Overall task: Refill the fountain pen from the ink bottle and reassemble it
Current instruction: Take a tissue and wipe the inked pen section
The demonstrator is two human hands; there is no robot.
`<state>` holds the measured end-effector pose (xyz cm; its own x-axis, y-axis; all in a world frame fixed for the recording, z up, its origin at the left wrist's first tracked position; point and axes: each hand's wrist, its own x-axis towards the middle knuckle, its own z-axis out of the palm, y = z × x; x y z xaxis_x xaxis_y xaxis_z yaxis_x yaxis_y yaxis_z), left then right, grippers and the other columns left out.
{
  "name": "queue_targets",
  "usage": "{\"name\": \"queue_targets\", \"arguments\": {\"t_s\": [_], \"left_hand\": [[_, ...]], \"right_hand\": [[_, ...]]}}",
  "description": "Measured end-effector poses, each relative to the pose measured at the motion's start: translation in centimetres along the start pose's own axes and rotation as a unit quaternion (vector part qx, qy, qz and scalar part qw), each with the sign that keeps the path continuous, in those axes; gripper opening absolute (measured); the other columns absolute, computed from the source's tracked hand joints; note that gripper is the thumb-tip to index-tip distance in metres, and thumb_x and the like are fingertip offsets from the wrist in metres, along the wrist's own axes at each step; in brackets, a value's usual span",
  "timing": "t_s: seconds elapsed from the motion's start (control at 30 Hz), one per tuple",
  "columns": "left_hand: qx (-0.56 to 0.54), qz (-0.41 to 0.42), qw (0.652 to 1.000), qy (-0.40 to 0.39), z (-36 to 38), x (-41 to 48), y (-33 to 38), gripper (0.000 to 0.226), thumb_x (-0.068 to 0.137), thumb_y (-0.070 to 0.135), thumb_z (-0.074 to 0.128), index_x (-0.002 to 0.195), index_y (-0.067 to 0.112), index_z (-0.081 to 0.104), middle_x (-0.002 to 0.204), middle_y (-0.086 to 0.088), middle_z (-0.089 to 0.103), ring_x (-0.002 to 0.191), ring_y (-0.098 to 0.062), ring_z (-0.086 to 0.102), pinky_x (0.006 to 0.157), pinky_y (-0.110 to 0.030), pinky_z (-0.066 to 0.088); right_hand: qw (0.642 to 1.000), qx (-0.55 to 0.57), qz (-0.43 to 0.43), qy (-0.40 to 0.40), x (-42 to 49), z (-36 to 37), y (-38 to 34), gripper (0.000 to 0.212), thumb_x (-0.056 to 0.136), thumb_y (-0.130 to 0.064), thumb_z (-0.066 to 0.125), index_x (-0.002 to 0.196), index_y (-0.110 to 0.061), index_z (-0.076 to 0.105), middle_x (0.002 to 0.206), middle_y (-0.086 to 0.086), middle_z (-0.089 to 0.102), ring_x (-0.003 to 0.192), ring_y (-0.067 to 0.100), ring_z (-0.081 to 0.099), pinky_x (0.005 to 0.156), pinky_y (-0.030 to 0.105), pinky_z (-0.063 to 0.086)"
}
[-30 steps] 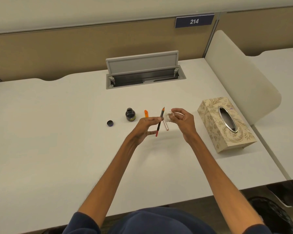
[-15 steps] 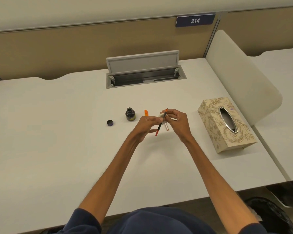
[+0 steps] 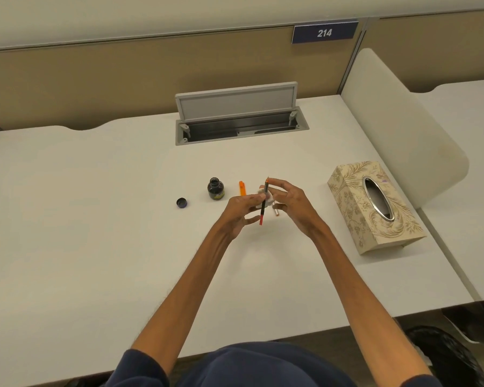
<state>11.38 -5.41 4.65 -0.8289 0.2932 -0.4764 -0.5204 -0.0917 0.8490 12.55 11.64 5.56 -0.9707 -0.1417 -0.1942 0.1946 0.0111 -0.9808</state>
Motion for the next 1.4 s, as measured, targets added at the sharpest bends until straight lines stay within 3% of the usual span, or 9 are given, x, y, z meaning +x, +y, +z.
{"name": "queue_targets", "arguments": {"t_s": [0.2,0.4,0.67,0.77,0.93,1.13,1.27,1.4], "left_hand": [[0.0,0.009,1.0,0.021,0.2,0.0,-0.1,0.02,0.091,0.021,0.066,0.105,0.008,0.073,0.108,-0.009,0.074,0.115,-0.025,0.063,0.099,-0.044,0.046],[0.057,0.026,0.998,-0.017,-0.4,-0.4,0.6,0.031,0.093,0.029,0.064,0.114,0.007,0.072,0.114,-0.009,0.073,0.116,-0.021,0.064,0.099,-0.042,0.047],[0.113,0.073,0.991,-0.003,-1.0,-0.3,0.5,0.028,0.094,0.029,0.064,0.112,0.01,0.074,0.115,-0.006,0.073,0.112,-0.012,0.065,0.093,-0.034,0.05],[0.106,0.075,0.991,0.022,-0.9,-0.2,0.6,0.028,0.092,0.029,0.066,0.112,0.01,0.074,0.116,-0.003,0.073,0.112,-0.01,0.063,0.088,-0.031,0.048],[0.041,0.064,0.996,0.047,-1.2,0.3,0.4,0.017,0.091,0.024,0.067,0.099,0.013,0.077,0.104,-0.001,0.076,0.114,-0.015,0.063,0.1,-0.04,0.045],[0.012,0.048,0.997,0.054,-1.5,0.1,0.0,0.016,0.091,0.028,0.065,0.095,0.018,0.077,0.101,0.005,0.076,0.116,-0.013,0.061,0.104,-0.042,0.042],[-0.009,0.026,0.998,0.052,-1.8,0.0,-0.1,0.021,0.092,0.028,0.063,0.102,0.015,0.075,0.111,0.001,0.075,0.114,-0.011,0.063,0.103,-0.039,0.04],[-0.033,0.027,0.998,0.054,-2.1,0.0,0.1,0.017,0.092,0.029,0.063,0.099,0.019,0.075,0.113,0.003,0.073,0.115,-0.011,0.063,0.101,-0.039,0.04]], "right_hand": [[0.994,-0.037,0.004,0.1,0.2,1.2,0.3,0.021,0.096,-0.021,0.063,0.108,-0.01,0.075,0.101,0.006,0.077,0.1,0.025,0.071,0.091,0.043,0.054],[0.995,-0.044,0.013,0.09,0.1,1.2,-0.9,0.01,0.091,-0.016,0.067,0.091,-0.018,0.077,0.092,-0.002,0.076,0.088,0.013,0.068,0.079,0.031,0.05],[0.996,-0.072,0.043,0.021,0.8,-0.3,-1.2,0.021,0.095,-0.024,0.063,0.11,-0.016,0.075,0.1,0.001,0.076,0.094,0.012,0.068,0.073,0.023,0.049],[0.993,-0.073,0.065,0.063,1.3,-0.9,-0.2,0.028,0.098,-0.033,0.058,0.111,-0.015,0.075,0.107,0.001,0.075,0.087,0.013,0.067,0.072,0.024,0.047],[0.959,-0.199,0.097,0.175,2.5,-1.6,4.5,0.018,0.09,-0.026,0.063,0.096,-0.018,0.077,0.098,0.0,0.076,0.092,0.022,0.07,0.076,0.026,0.048],[0.903,-0.37,0.098,0.197,3.1,-0.9,7.6,0.028,0.085,-0.035,0.07,0.105,-0.017,0.073,0.109,0.002,0.072,0.104,0.022,0.066,0.084,0.031,0.049],[0.887,-0.396,0.091,0.222,3.3,0.2,7.9,0.021,0.083,-0.033,0.069,0.095,-0.017,0.071,0.101,0.004,0.07,0.098,0.026,0.065,0.078,0.033,0.049],[0.895,-0.371,0.096,0.227,2.6,1.1,7.4,0.018,0.088,-0.028,0.064,0.091,-0.013,0.072,0.093,0.003,0.073,0.091,0.026,0.067,0.072,0.031,0.049]]}}
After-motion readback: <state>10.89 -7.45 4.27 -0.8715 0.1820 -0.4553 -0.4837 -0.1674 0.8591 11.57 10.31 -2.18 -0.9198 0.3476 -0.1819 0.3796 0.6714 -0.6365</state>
